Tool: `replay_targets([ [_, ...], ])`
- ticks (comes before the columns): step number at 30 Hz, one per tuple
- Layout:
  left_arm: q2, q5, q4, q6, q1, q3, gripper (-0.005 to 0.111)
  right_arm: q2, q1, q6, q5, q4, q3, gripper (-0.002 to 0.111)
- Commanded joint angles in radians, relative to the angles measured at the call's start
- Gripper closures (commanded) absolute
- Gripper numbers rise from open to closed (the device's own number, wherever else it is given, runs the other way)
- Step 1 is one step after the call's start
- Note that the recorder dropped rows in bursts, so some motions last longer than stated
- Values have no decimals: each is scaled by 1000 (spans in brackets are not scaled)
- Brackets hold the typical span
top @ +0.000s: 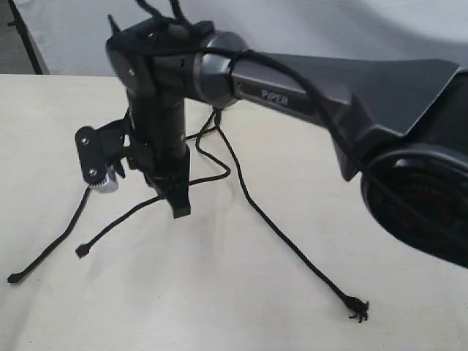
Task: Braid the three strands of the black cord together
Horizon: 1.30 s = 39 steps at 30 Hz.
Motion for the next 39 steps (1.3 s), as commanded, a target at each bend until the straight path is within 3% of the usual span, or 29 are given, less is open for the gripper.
replay_targets([
  [1,-2,-10,3,-1,-6,3,75,-32,-104,84,9,73,0,108],
  [17,-2,-10,3,-1,-6,3,75,-32,-538,179,9,860,50,108],
  [28,-2,-10,-4,-1,-6,3,75,-32,-696,196,9,957,276,108],
  [35,-2,-10,-4,-1,-6,3,75,-32,-773,201,-171,1190,425,108],
  [39,-2,-10,-4,-1,-6,3,75,-32,-822,297,-270,1306,487,105],
])
